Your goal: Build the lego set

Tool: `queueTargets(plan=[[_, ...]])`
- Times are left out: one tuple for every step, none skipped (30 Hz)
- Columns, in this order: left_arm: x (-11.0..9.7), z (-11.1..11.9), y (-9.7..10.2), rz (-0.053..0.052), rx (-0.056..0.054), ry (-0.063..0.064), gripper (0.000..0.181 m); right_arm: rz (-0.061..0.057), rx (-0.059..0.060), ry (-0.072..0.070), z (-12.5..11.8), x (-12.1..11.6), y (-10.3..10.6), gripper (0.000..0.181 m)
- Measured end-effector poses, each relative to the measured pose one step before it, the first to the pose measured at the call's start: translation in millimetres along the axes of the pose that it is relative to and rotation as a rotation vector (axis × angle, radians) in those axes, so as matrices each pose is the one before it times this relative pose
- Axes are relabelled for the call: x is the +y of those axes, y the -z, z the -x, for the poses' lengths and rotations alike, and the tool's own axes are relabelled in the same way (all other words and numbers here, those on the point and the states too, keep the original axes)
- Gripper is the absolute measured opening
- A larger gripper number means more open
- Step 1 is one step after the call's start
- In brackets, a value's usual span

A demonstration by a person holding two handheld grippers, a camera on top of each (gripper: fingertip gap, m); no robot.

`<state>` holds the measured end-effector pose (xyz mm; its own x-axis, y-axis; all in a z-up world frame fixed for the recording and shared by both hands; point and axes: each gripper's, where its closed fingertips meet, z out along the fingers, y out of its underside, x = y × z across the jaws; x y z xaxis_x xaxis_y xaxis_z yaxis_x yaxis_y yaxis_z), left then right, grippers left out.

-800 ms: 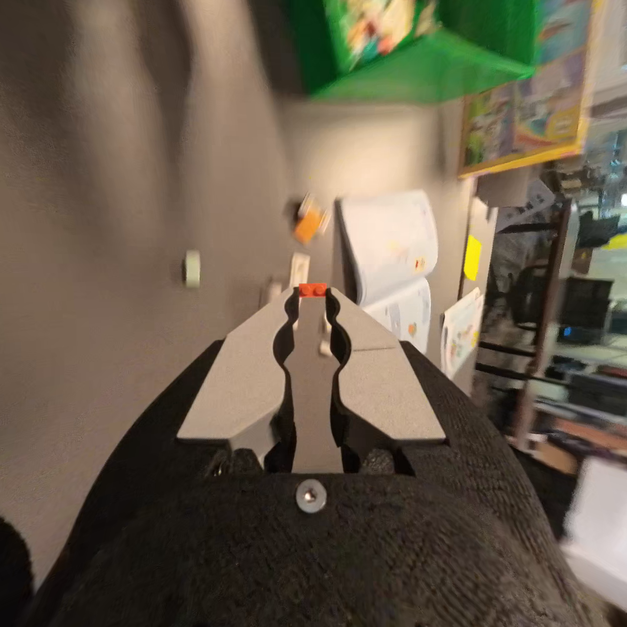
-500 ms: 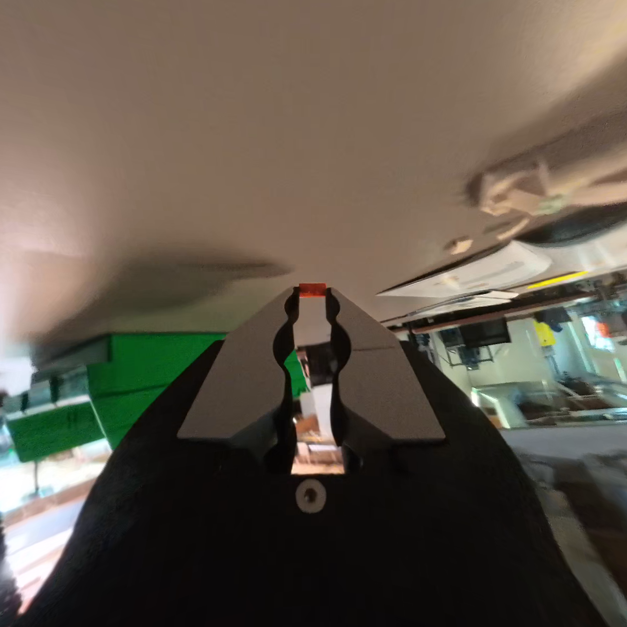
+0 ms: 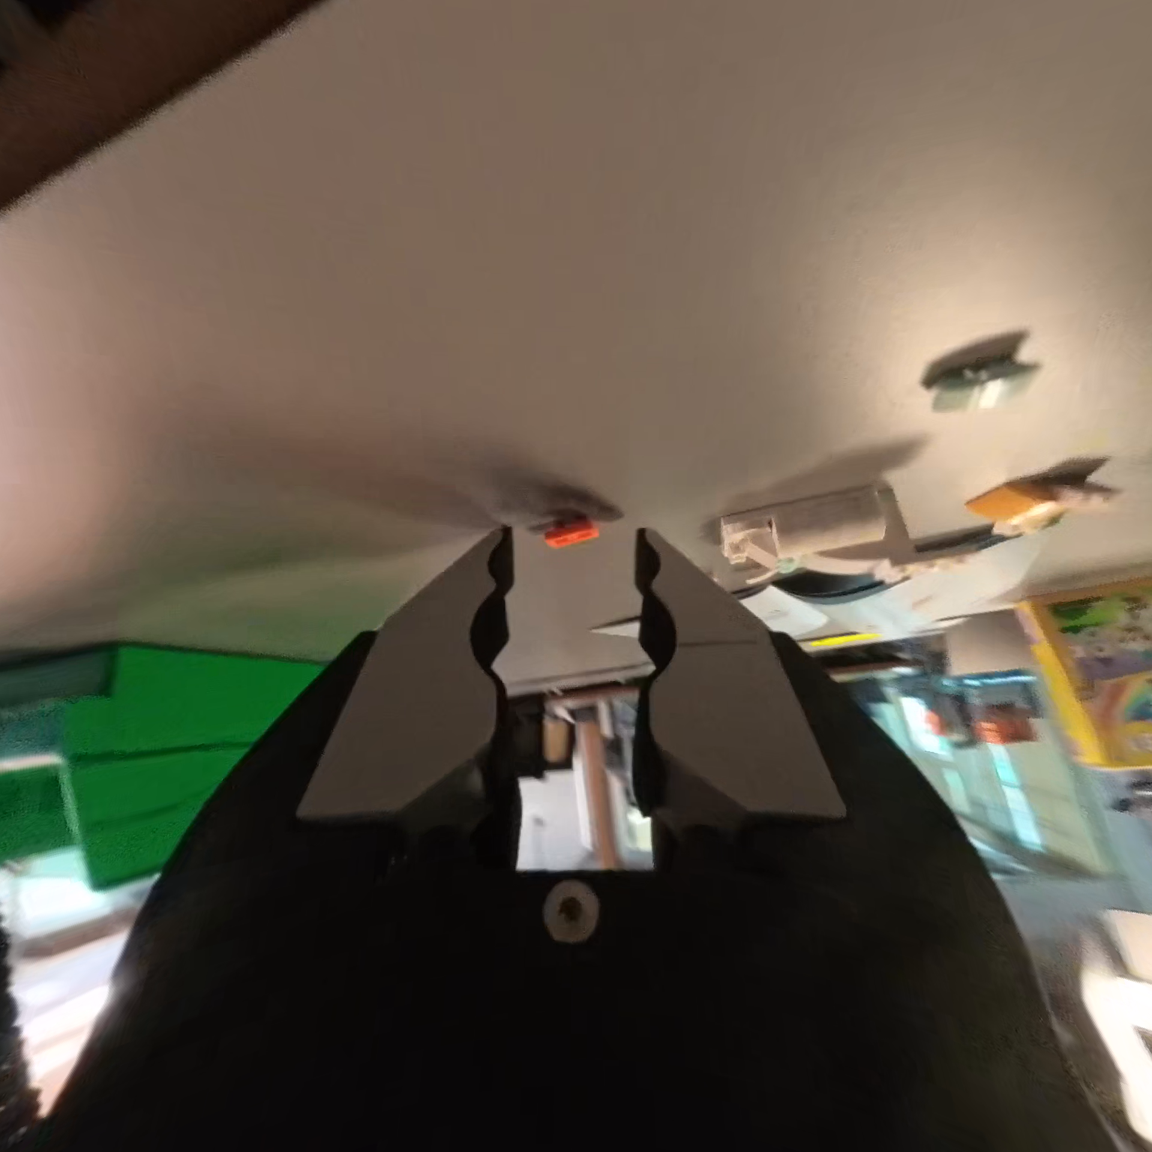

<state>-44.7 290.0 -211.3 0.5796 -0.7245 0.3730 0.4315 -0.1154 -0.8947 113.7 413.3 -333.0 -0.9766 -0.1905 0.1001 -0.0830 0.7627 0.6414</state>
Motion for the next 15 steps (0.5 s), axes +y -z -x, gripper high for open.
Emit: queueTargets(plan=[[-0.09,-0.20,0.08,-0.0008,0.0006,-0.0005,0.015,-0.0430,-0.0075,-0.0717,-0.15,-1.93,2.92,0.042],[-0.13,-0.06,0.13,-0.0014,0.0003,-0.0004,0.015,-0.0540,-0.0102,-0.0991,-0.47,-1.65,3.16,0.045],[-0.12,-0.06,0.14,-0.0013,0.0003,-0.0004,0.015,-0.0554,-0.0167,-0.1263,-0.40,-0.37,3.40,0.045],[-0.14,-0.09,0.08,-0.0008,0.0006,-0.0002,0.015,-0.0523,-0.0171,-0.1502,-1.40,1.25,3.17,0.046],[-0.10,-0.03,0.04,-0.0004,0.0005,0.0003,0.015,-0.0577,-0.0197,-0.1717,-1.94,1.59,2.97,0.046],[0.03,-0.04,0.09,-0.0001,0.0008,0.0004,0.015,-0.0666,-0.0298,-0.1889,-1.59,0.96,2.54,0.044],[0.01,-0.07,-0.06,0.0001,0.0007,0.0007,0.015,-0.0725,-0.0389,-0.1915,-1.08,0.58,2.09,0.041],[-0.02,-0.02,0.02,0.0003,0.0006,0.0008,0.015,-0.0741,-0.0431,-0.1785,-0.75,0.68,1.59,0.038],[-0.02,0.08,0.06,-0.0005,-0.0001,0.0005,0.015,-0.0697,-0.0405,-0.1574,-1.23,1.34,0.95,0.035],[-0.10,-0.06,0.10,-0.0005,0.0002,0.0002,0.015,-0.0598,-0.0351,-0.1336,-1.78,2.00,0.32,0.032],[0.06,-0.03,0.01,-0.0002,0.0004,0.0000,0.015,-0.0481,-0.0245,-0.1079,-2.45,2.29,-0.41,0.029],[-0.02,-0.06,-0.01,-0.0001,0.0004,0.0001,0.015,-0.0409,-0.0164,-0.0746,-2.01,1.61,-0.92,0.025],[-0.09,0.09,-0.01,-0.0002,0.0001,0.0004,0.015,-0.0346,-0.0131,-0.0470,-0.68,1.37,-1.20,0.024],[0.02,0.13,0.02,-0.0001,-0.0004,0.0013,0.015,-0.0232,-0.0012,-0.0550,-1.70,1.55,-1.47,0.021],[-0.07,0.45,0.00,-0.0004,-0.0020,0.0018,0.015,-0.0147,-0.0007,-0.0784,-1.58,0.94,-1.66,0.022]])
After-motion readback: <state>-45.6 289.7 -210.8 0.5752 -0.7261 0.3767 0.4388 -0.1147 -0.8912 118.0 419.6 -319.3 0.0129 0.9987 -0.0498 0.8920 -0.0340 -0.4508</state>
